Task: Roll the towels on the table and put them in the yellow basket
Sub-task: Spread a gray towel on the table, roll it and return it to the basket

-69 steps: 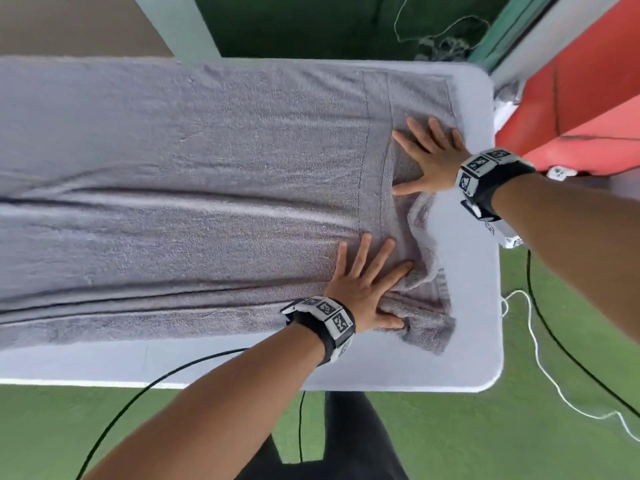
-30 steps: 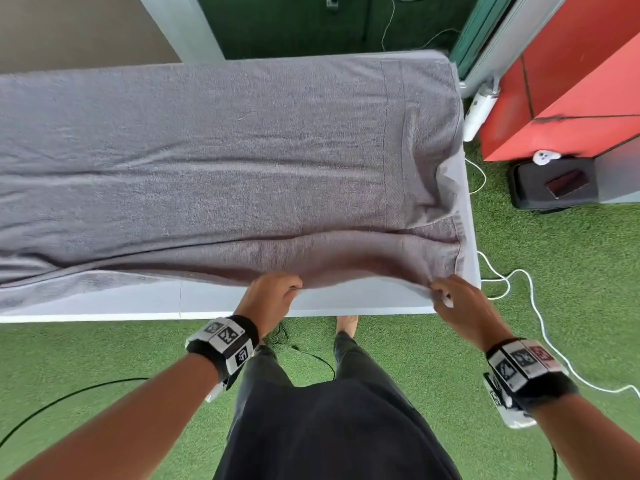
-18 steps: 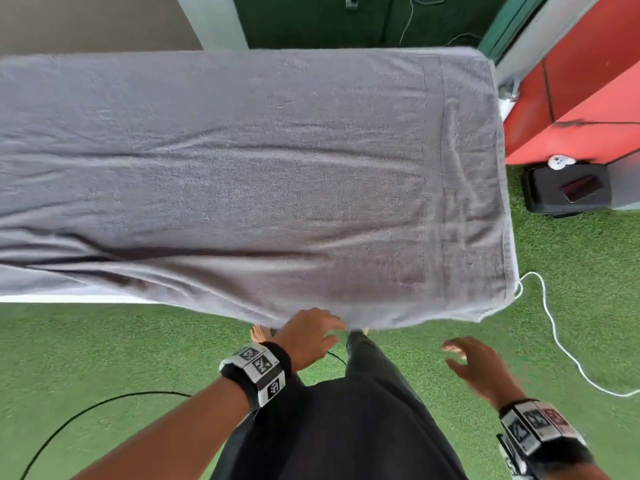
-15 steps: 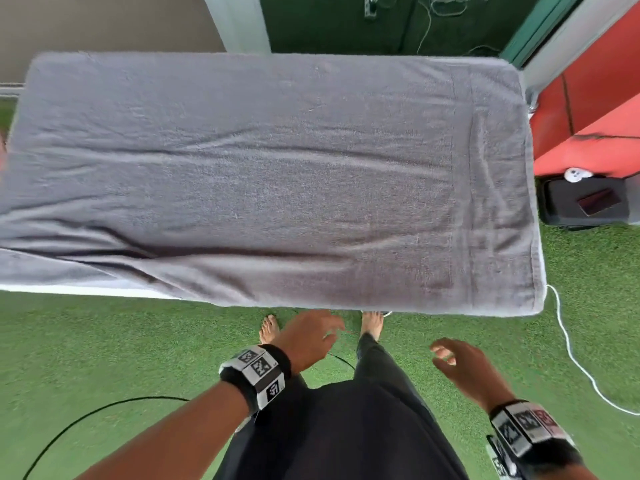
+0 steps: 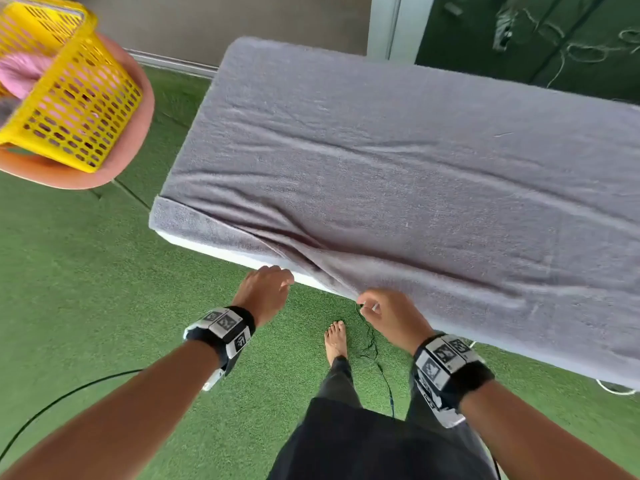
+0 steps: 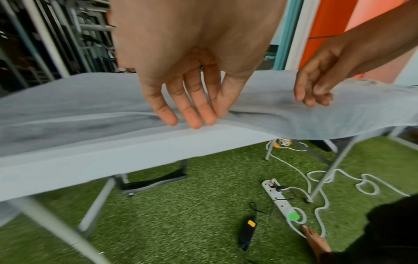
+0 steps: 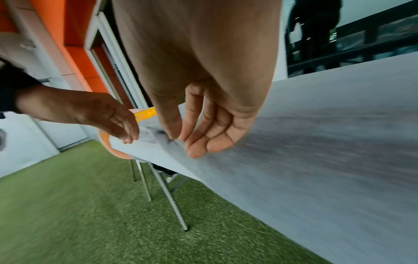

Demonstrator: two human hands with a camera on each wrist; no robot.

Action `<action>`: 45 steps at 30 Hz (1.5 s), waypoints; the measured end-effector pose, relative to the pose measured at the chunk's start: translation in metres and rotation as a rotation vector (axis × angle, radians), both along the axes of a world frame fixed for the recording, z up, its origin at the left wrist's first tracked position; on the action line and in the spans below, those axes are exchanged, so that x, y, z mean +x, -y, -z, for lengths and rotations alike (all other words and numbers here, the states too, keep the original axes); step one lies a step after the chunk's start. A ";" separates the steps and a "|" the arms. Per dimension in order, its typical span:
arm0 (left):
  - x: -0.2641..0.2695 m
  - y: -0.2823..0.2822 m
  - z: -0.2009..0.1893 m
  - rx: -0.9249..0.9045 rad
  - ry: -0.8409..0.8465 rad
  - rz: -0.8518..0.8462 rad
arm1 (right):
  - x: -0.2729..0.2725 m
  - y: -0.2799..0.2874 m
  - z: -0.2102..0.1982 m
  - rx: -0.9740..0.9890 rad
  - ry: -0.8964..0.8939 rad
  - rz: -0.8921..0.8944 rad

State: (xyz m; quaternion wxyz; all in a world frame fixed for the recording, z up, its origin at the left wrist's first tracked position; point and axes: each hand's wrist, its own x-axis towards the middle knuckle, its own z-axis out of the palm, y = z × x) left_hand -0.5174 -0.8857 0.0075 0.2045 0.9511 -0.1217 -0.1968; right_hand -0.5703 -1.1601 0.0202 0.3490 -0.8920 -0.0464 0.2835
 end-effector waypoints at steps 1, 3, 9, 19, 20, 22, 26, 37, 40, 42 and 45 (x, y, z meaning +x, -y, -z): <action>0.010 -0.015 0.002 0.026 0.025 -0.033 | 0.011 -0.020 -0.003 0.004 0.008 -0.018; 0.031 -0.042 0.006 0.058 0.123 -0.089 | 0.032 -0.056 -0.004 0.014 0.027 -0.033; 0.092 -0.103 0.010 0.182 0.229 -0.153 | 0.078 -0.121 0.009 -0.157 0.103 -0.017; 0.146 -0.162 0.017 0.295 0.169 -0.049 | 0.098 -0.145 0.017 -0.505 0.152 -0.090; 0.147 -0.171 0.015 0.302 0.165 -0.065 | 0.098 -0.145 0.015 -0.490 0.134 -0.090; 0.144 -0.191 0.010 0.328 0.173 -0.085 | 0.092 -0.145 0.011 -0.430 0.086 -0.088; 0.128 -0.228 -0.005 0.353 0.145 -0.067 | 0.072 -0.143 0.003 -0.289 -0.075 -0.143; 0.073 -0.268 -0.008 0.503 0.154 -0.157 | 0.049 -0.145 -0.003 -0.016 -0.163 -0.267; 0.067 -0.259 -0.005 0.736 -0.073 -0.155 | 0.044 -0.139 0.010 -0.006 -0.299 -0.405; 0.058 -0.246 0.001 0.809 -0.265 -0.163 | 0.039 -0.128 0.012 -0.036 -0.336 -0.431; 0.027 -0.211 0.024 0.704 -0.316 -0.156 | 0.030 -0.093 0.009 -0.054 -0.340 -0.336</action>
